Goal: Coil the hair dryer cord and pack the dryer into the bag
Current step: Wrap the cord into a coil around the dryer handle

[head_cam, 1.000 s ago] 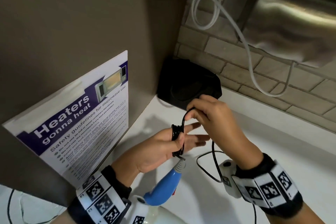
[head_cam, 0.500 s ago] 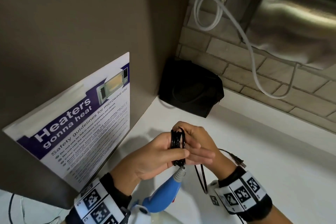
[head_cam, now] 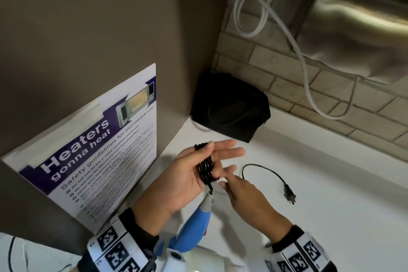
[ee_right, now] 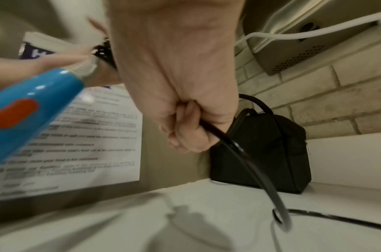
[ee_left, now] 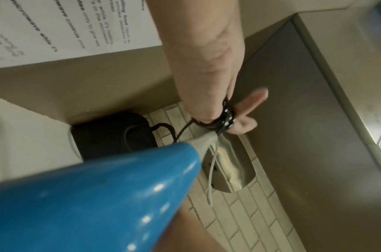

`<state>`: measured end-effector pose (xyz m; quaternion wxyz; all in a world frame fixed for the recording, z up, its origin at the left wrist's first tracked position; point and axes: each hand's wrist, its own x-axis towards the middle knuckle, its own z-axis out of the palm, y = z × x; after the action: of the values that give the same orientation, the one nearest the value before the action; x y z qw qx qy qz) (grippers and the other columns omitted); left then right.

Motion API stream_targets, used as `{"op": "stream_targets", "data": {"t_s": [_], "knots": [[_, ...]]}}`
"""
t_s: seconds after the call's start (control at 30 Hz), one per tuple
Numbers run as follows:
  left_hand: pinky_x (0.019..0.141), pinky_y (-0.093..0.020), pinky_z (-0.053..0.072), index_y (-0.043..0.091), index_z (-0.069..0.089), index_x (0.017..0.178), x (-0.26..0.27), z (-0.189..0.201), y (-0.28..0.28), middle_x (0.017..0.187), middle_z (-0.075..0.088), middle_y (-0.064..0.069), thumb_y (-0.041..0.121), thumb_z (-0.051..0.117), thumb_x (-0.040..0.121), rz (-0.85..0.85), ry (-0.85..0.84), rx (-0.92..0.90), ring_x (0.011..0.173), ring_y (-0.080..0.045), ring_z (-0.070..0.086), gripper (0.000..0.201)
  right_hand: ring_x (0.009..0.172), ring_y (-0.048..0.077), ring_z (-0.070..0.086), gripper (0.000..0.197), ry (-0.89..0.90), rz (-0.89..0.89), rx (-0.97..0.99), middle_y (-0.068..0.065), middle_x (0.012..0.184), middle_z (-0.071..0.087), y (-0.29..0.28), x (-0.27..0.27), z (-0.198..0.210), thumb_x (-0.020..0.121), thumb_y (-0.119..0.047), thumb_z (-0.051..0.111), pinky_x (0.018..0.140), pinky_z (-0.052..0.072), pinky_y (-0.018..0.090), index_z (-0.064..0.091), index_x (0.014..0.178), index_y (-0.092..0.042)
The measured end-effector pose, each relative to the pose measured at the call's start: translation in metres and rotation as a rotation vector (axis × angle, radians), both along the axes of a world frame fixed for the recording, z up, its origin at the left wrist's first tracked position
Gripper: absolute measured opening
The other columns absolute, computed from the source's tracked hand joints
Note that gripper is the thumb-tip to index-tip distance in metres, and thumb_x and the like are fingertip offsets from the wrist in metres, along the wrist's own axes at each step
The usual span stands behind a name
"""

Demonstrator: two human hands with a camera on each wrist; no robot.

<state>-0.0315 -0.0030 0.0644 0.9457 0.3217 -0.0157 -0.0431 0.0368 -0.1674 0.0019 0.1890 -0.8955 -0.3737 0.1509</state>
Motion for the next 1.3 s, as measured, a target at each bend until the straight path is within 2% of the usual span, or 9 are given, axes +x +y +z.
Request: {"op": "stream_targets", "data": {"t_s": [0.1, 0.23, 0.33, 0.6, 0.73, 0.97, 1.07, 1.17, 1.3], "knots": [[0.098, -0.033, 0.050, -0.004, 0.053, 0.128, 0.002, -0.009, 0.005, 0.130, 0.059, -0.022, 0.006, 0.035, 0.096, 0.043, -0.023, -0.074, 0.108, -0.024, 0.066, 0.038, 0.084, 0.028, 0.060, 0.027, -0.052, 0.060, -0.135, 0.004, 0.109, 0.063, -0.003, -0.017, -0.003, 0.103, -0.037, 0.028, 0.061, 0.035, 0.032, 0.017, 0.128, -0.038], [0.103, -0.034, 0.045, -0.004, 0.039, 0.137, 0.009, -0.017, 0.005, 0.135, 0.056, -0.020, -0.010, 0.030, 0.093, 0.101, 0.012, -0.112, 0.124, -0.028, 0.056, 0.045, 0.088, 0.030, 0.060, 0.024, -0.078, 0.081, -0.214, 0.002, 0.112, 0.063, -0.003, -0.038, 0.007, 0.103, -0.036, 0.026, 0.062, 0.034, 0.032, 0.012, 0.122, -0.038], [0.101, -0.035, 0.046, -0.004, 0.036, 0.138, 0.012, -0.021, 0.008, 0.133, 0.057, -0.020, -0.018, 0.026, 0.090, 0.154, 0.049, -0.117, 0.122, -0.029, 0.057, 0.051, 0.094, 0.024, 0.062, 0.030, -0.131, 0.016, -0.214, -0.008, 0.120, 0.061, -0.006, -0.046, 0.015, 0.103, -0.032, 0.029, 0.064, 0.035, 0.031, 0.030, 0.132, -0.036], [0.101, -0.039, 0.048, -0.005, 0.040, 0.133, 0.017, -0.025, 0.002, 0.134, 0.054, -0.026, -0.020, 0.025, 0.089, 0.205, 0.075, -0.028, 0.119, -0.033, 0.059, 0.049, 0.069, 0.021, 0.056, 0.025, -0.233, -0.040, -0.128, -0.008, 0.097, 0.061, -0.019, -0.048, 0.047, 0.093, -0.015, 0.043, 0.059, 0.047, 0.031, 0.044, 0.106, -0.037], [0.104, -0.041, 0.044, -0.004, 0.039, 0.132, 0.015, -0.025, 0.000, 0.128, 0.058, -0.025, -0.017, 0.028, 0.092, 0.221, 0.115, 0.096, 0.116, -0.034, 0.061, 0.044, 0.046, 0.013, 0.043, 0.030, -0.290, -0.020, -0.076, -0.013, 0.072, 0.057, -0.012, -0.052, 0.051, 0.075, -0.011, 0.052, 0.038, 0.034, 0.020, 0.045, 0.091, -0.036], [0.089, -0.031, 0.052, 0.002, 0.031, 0.136, 0.007, -0.014, -0.003, 0.120, 0.067, -0.015, -0.005, 0.036, 0.098, 0.062, 0.100, 0.302, 0.106, -0.024, 0.067, 0.039, 0.048, 0.012, 0.044, 0.027, -0.336, 0.012, 0.039, -0.014, 0.073, 0.054, -0.001, -0.047, 0.079, 0.075, -0.012, 0.036, 0.040, 0.022, 0.011, 0.043, 0.088, -0.034], [0.076, -0.024, 0.049, 0.006, 0.055, 0.121, 0.003, -0.011, -0.006, 0.088, 0.073, -0.001, -0.003, 0.037, 0.097, -0.004, 0.123, 0.355, 0.074, -0.007, 0.066, 0.031, 0.057, 0.013, 0.054, 0.019, -0.366, 0.031, 0.103, -0.013, 0.081, 0.058, 0.003, -0.037, 0.093, 0.079, -0.018, 0.050, 0.043, 0.034, 0.018, 0.050, 0.091, -0.033], [0.073, -0.024, 0.053, 0.017, 0.070, 0.080, -0.004, -0.005, -0.011, 0.070, 0.066, 0.004, 0.012, 0.039, 0.099, -0.057, 0.055, 0.354, 0.067, -0.008, 0.065, 0.038, 0.067, 0.017, 0.057, 0.012, -0.347, 0.006, 0.124, -0.010, 0.083, 0.056, 0.008, -0.023, 0.102, 0.083, -0.035, 0.046, 0.055, 0.044, 0.030, 0.053, 0.090, -0.029], [0.078, -0.031, 0.054, 0.000, 0.060, 0.113, -0.008, -0.005, -0.009, 0.092, 0.075, -0.013, 0.029, 0.033, 0.096, -0.094, 0.059, 0.318, 0.052, -0.011, 0.060, 0.043, 0.070, 0.005, 0.052, 0.017, -0.162, -0.062, 0.308, -0.016, 0.072, 0.052, 0.010, 0.002, 0.101, 0.090, -0.017, 0.056, 0.059, 0.040, 0.022, 0.048, 0.081, -0.028]]}}
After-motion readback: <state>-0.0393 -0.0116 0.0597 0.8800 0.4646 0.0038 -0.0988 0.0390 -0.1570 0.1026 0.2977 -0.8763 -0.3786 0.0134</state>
